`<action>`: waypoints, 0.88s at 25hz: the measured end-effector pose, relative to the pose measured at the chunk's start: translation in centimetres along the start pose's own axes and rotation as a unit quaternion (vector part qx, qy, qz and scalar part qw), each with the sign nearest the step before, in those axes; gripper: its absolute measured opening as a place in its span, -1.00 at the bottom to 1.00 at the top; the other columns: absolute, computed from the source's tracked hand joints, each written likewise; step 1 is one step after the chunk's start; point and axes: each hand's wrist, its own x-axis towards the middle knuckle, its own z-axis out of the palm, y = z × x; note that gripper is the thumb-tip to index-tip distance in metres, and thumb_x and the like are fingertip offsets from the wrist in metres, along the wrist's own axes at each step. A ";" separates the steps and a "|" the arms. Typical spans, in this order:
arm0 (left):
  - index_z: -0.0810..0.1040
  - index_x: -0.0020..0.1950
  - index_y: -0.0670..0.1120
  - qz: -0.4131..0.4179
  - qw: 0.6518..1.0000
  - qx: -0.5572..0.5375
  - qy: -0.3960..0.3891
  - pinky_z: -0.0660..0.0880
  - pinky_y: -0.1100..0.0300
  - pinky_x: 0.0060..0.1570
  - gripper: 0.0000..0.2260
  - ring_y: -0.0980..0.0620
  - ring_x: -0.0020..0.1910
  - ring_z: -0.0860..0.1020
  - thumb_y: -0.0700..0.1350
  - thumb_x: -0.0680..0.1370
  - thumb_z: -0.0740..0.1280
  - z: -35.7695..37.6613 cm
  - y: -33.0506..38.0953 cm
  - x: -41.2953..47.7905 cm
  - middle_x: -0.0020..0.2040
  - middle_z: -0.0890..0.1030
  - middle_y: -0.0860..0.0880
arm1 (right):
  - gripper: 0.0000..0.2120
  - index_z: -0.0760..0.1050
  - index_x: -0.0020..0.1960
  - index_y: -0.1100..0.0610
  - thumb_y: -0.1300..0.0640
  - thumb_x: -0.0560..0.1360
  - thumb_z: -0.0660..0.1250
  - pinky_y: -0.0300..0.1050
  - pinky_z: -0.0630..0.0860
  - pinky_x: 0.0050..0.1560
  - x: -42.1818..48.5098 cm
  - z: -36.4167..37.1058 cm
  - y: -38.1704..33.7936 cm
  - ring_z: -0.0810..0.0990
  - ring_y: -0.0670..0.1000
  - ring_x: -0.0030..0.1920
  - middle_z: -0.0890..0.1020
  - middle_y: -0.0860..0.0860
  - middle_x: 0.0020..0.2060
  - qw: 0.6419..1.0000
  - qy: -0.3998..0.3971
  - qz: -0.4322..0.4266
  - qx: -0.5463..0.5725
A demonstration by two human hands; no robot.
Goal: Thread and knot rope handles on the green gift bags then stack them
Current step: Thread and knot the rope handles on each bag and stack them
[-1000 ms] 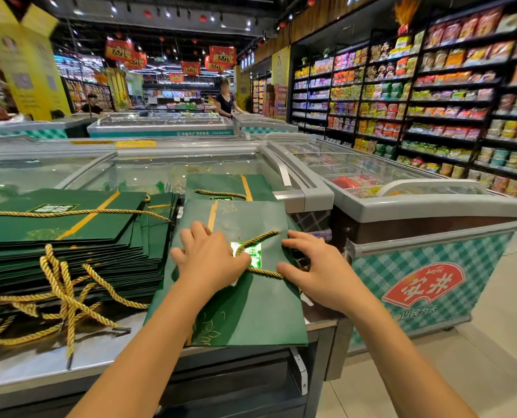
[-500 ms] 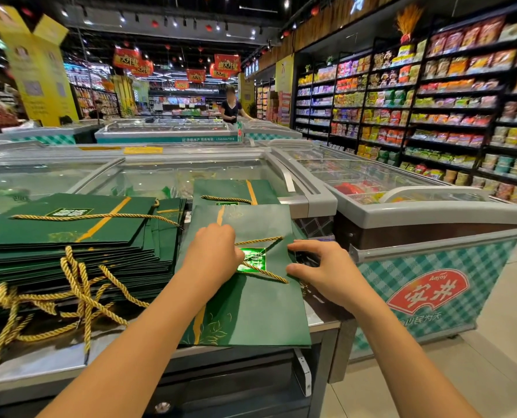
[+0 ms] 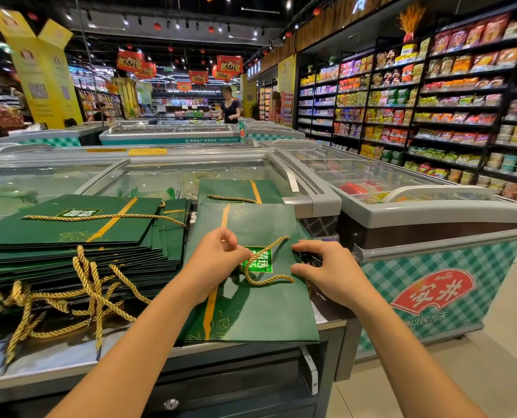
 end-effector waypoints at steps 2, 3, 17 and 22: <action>0.46 0.07 -0.05 0.004 0.999 0.050 -0.022 0.51 0.08 0.00 -0.79 -0.07 0.00 0.63 -0.11 0.54 0.45 0.4 0.1 -0.1 -0.06 0.67 -0.13 | -0.55 0.57 0.36 -0.07 0.02 0.49 0.52 -0.17 0.42 0.33 0.0 0.0 0.0 0.52 -0.09 0.34 0.60 -0.10 0.32 1.000 -0.001 -0.001 -0.005; 0.47 0.12 0.01 0.020 0.994 0.106 -0.030 0.49 0.04 0.02 -0.75 -0.03 -0.03 0.61 0.00 0.52 0.46 0.8 -0.1 -0.1 -0.09 0.65 -0.05 | -0.55 0.57 0.36 -0.07 0.02 0.49 0.52 -0.17 0.42 0.34 0.0 0.1 0.0 0.52 -0.09 0.35 0.60 -0.10 0.32 1.000 0.000 -0.001 -0.006; 0.61 0.04 -0.03 0.122 0.962 0.240 0.047 0.55 0.03 -0.17 -0.72 -0.04 -0.22 0.59 -0.27 0.66 0.13 0.1 -0.1 0.6 -0.11 0.64 -0.01 | -0.58 0.60 0.30 -0.12 0.04 0.47 0.54 -0.25 0.48 0.21 0.0 0.1 0.2 0.57 -0.12 0.25 0.61 -0.10 0.29 0.999 -0.001 -0.001 0.033; 0.59 0.04 -0.12 0.042 0.997 -0.011 0.067 0.53 0.22 -0.18 -0.79 0.07 -0.28 0.55 -0.23 0.69 0.16 1.1 -0.4 0.6 -0.25 0.66 -0.05 | -0.59 0.60 0.31 -0.12 0.04 0.47 0.53 -0.17 0.45 0.31 0.0 0.0 0.4 0.54 -0.12 0.29 0.63 -0.12 0.26 0.999 -0.002 -0.005 0.042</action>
